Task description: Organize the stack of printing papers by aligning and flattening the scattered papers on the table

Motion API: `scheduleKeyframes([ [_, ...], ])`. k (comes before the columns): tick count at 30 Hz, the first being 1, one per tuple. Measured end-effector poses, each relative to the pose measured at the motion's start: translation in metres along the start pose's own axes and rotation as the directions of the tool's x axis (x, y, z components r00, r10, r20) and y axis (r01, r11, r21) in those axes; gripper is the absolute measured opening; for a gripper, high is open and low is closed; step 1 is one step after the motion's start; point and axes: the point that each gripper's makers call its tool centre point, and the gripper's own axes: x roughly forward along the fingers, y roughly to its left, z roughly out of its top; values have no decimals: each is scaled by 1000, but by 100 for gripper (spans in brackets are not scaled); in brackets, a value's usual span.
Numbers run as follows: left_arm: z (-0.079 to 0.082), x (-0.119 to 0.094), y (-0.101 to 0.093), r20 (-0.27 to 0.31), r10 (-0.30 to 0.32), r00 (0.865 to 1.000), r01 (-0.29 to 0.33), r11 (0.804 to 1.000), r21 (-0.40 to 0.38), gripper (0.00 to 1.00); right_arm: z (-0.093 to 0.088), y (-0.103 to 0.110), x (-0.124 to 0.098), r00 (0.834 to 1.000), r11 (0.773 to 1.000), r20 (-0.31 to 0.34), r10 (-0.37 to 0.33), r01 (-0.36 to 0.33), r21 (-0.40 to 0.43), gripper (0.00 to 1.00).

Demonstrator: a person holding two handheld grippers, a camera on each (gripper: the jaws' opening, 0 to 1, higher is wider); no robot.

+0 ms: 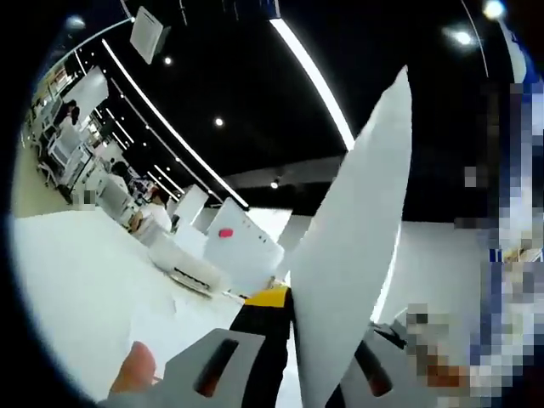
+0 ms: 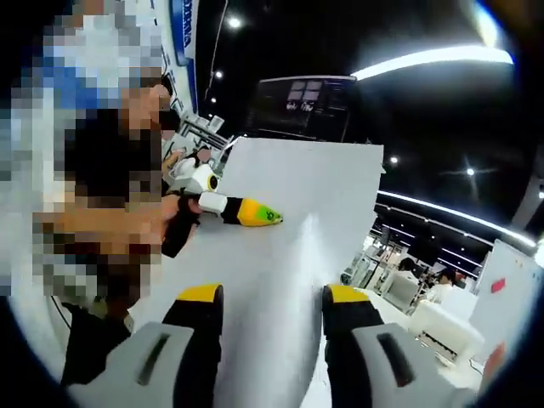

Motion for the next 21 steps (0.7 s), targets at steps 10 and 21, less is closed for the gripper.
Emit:
scheduleKeyframes([
  [10, -4, -5, -5, -37, -2, 999, 4, 998, 59, 5, 17, -15, -25, 998, 998, 40, -56, 56, 8, 50],
  [21, -4, -26, -19, -160, 60, 985, -23, 975, 223, 5, -29, -66, -81, 950, 969, -188, -249, 244, -47, 60],
])
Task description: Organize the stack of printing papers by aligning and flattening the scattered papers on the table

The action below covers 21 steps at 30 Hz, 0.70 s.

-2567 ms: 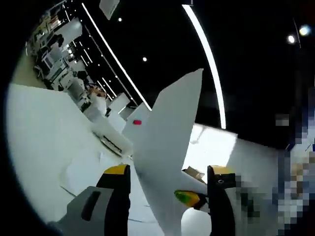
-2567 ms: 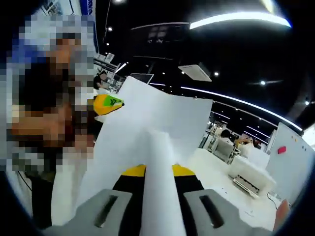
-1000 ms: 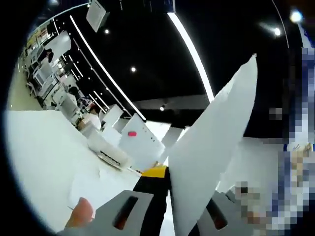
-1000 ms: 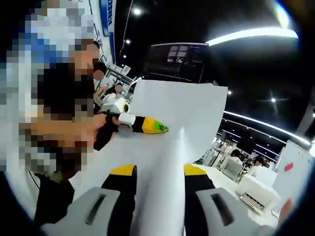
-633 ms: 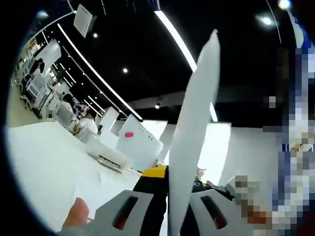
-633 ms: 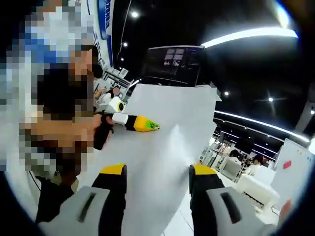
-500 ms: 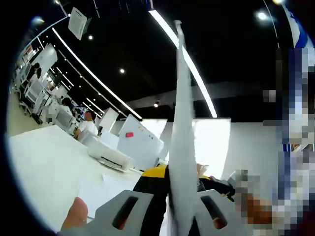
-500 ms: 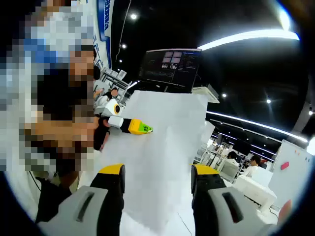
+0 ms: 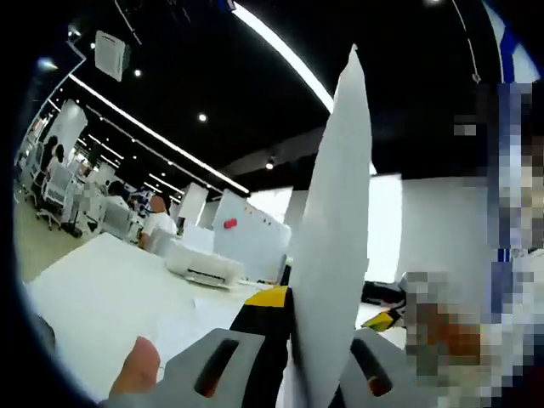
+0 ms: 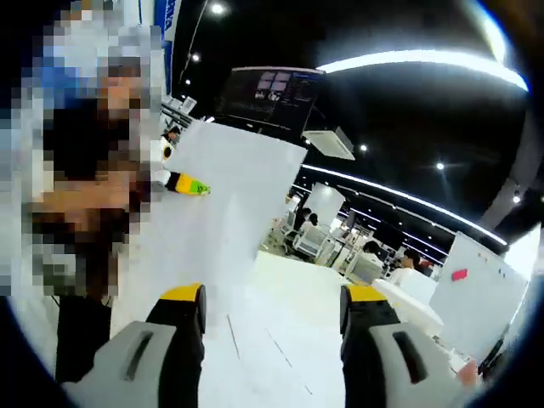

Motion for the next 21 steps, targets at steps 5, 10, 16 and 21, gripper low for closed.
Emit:
scheduleKeyframes([
  [5, 6, -10, -3, -43, 25, 999, -20, 994, 107, 5, -23, -40, -6, 994, 990, 4, -110, 109, 84, 71],
  [10, 25, -20, -10, -19, 29, 999, -26, 989, 144, 5, -79, -76, 8, 972, 949, -139, -189, 217, 228, 75],
  [16, 48, -28, -19, 5, 32, 999, -32, 981, 190, 5, -143, -104, 39, 922, 909, -316, -224, 315, 274, 79],
  [21, 65, -40, -26, 36, 31, 999, -38, 977, 208, 5, -170, -111, 65, 907, 888, -362, -214, 335, 314, 82],
])
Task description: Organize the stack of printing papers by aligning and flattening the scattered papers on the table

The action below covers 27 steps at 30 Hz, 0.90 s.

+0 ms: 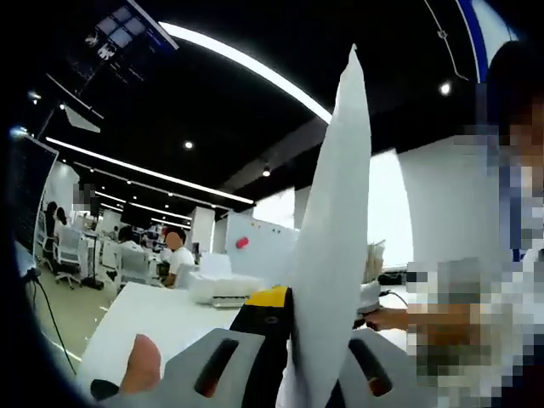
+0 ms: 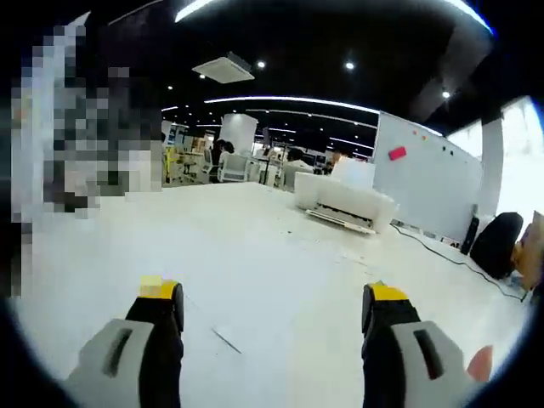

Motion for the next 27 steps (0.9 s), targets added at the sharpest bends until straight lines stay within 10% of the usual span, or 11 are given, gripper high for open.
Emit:
scheduleKeyframes([
  [27, 11, -10, 6, 26, 9, 1000, -11, 999, 50, 5, -32, 16, 82, 995, 994, -55, 86, -81, 79, 90],
])
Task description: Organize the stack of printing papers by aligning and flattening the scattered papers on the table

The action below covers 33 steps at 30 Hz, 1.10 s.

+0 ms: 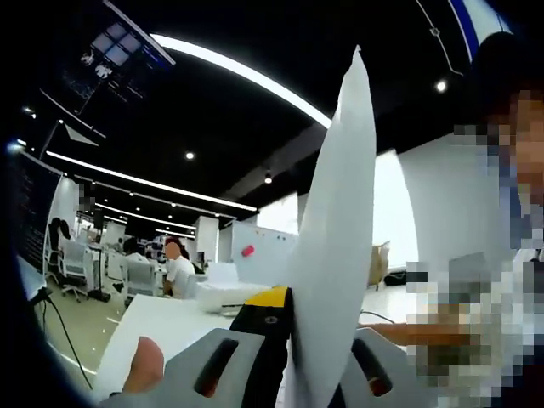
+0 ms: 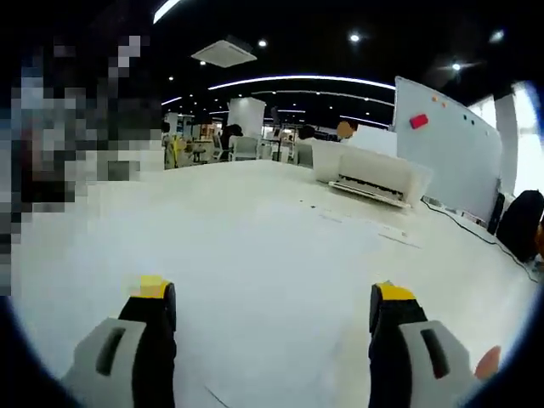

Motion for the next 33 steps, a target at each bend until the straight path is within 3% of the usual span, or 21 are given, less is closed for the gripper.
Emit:
scheduleKeyframes([
  [6, -1, 0, 2, 3, 0, 1000, 0, 1000, -2, 5, -1, -4, 4, 1000, 1000, 16, -3, 3, -8, 88],
  [11, 0, -1, 5, 8, 1, 1000, -1, 1000, -6, 5, -15, 0, 8, 1000, 1000, -22, 4, -4, 13, 87],
  [13, 0, -2, 6, 7, 3, 1000, -3, 1000, -7, 5, -15, 1, 9, 1000, 998, -21, 15, -14, 60, 86],
  [20, 4, -3, 4, 13, 0, 1000, 0, 1000, 0, 5, -13, 4, 8, 999, 999, -19, 25, -24, 41, 84],
  [22, 5, -3, 3, 10, -2, 1000, 2, 1000, 1, 5, -17, 4, 9, 998, 995, -48, 37, -32, 93, 84],
  [33, 11, -6, 4, 23, -5, 1000, 5, 1000, -5, 5, -21, -1, 12, 997, 995, -67, 27, -21, 95, 81],
])
